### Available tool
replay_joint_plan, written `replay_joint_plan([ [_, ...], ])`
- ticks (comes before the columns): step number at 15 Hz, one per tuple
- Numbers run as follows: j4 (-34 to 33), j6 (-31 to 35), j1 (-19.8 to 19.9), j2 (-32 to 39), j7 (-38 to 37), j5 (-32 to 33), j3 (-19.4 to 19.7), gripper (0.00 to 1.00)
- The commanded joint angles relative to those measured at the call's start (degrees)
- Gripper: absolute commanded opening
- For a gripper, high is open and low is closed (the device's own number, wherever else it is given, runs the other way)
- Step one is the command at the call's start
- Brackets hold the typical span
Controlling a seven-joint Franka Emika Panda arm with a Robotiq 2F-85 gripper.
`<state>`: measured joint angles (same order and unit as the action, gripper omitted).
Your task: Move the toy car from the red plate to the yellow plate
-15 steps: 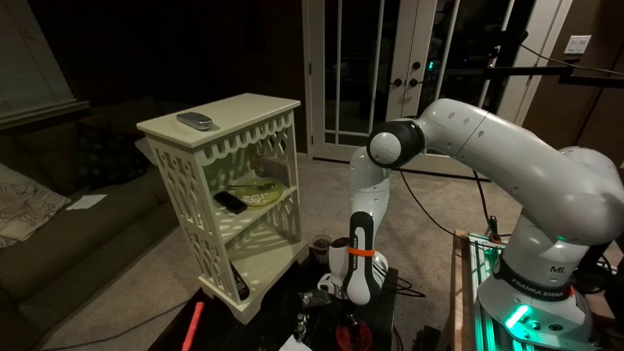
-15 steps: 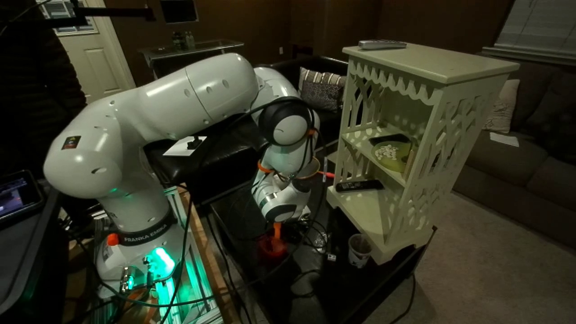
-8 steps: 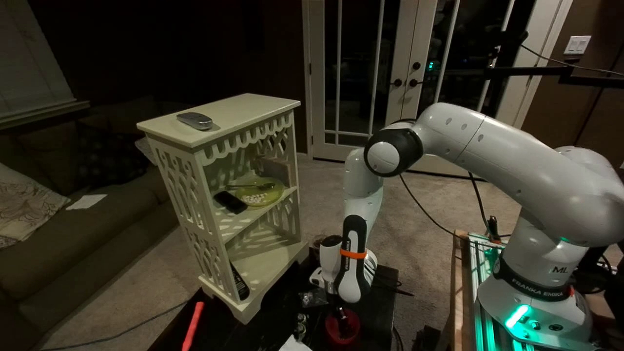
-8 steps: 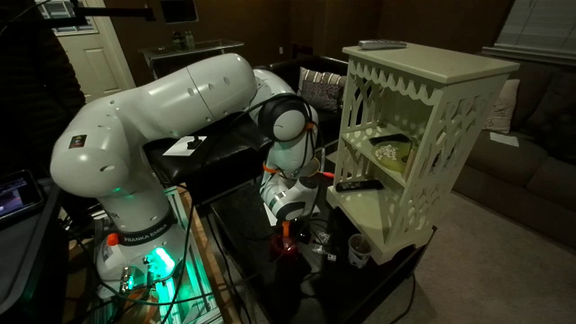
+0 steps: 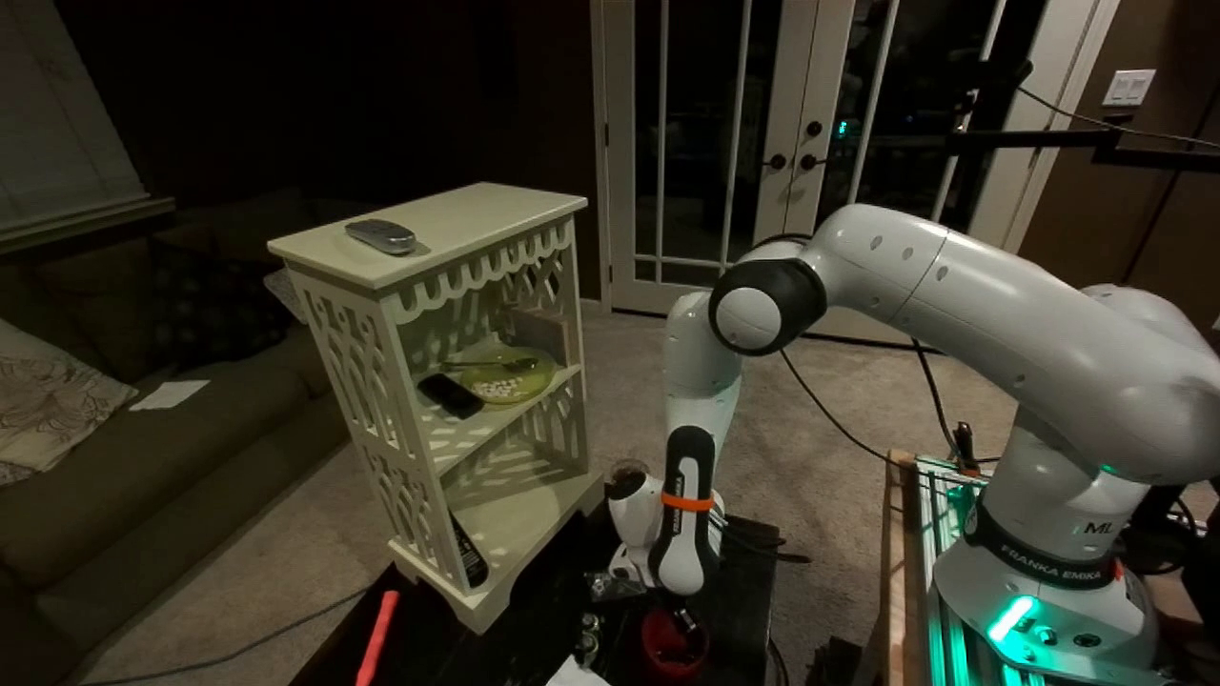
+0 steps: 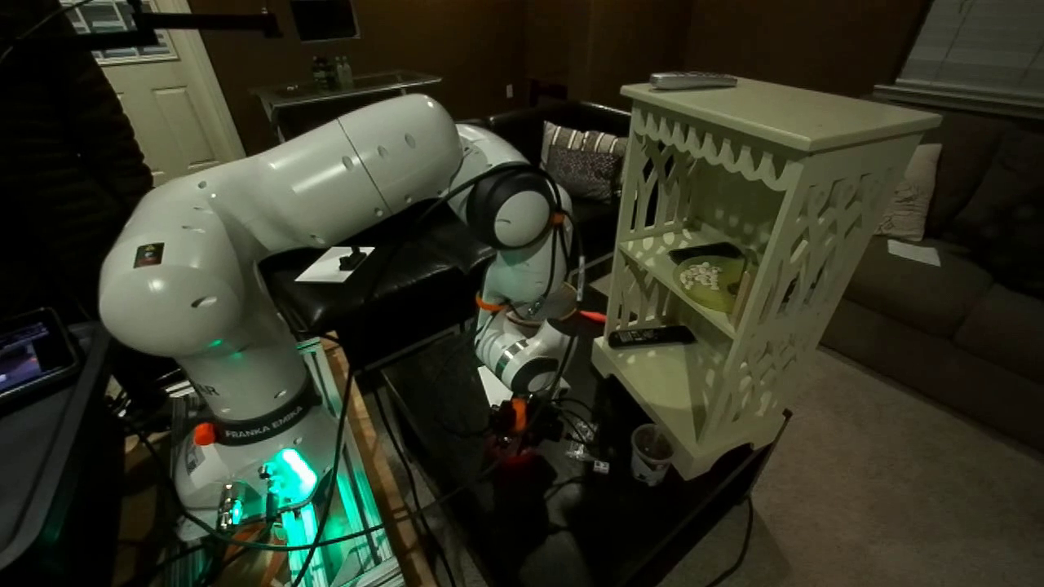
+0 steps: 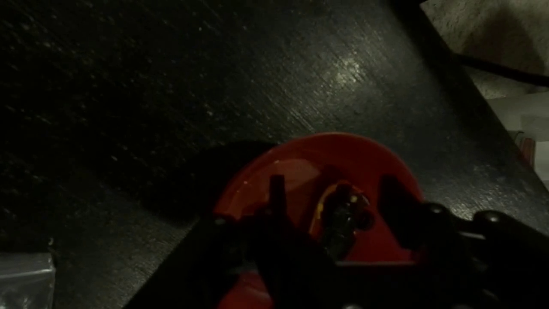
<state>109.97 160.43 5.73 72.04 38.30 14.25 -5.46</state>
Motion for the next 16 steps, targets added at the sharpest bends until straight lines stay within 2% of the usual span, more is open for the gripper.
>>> replay_joint_plan([
  [1, -0.8, -0.3, -0.3, 0.7, 0.0, 2.1, -0.5, 0.60],
  [5, 0.3, 1.2, 1.5, -0.1, -0.1, 1.3, -2.0, 0.79],
  [7, 0.8, 2.8, 3.1, -0.3, 0.2, 1.0, -3.2, 0.67],
  [9, 0.4, 4.5, 4.7, 0.5, 0.4, 0.7, -4.4, 0.62],
  [13, -0.5, 6.8, 5.9, 1.7, -0.7, 0.5, -4.9, 0.61],
  [15, -0.3, 8.1, 6.2, 2.0, -1.2, 0.6, -4.7, 0.65],
  [16, -0.3, 8.4, 6.6, 2.2, -1.3, 0.7, -4.9, 0.63],
])
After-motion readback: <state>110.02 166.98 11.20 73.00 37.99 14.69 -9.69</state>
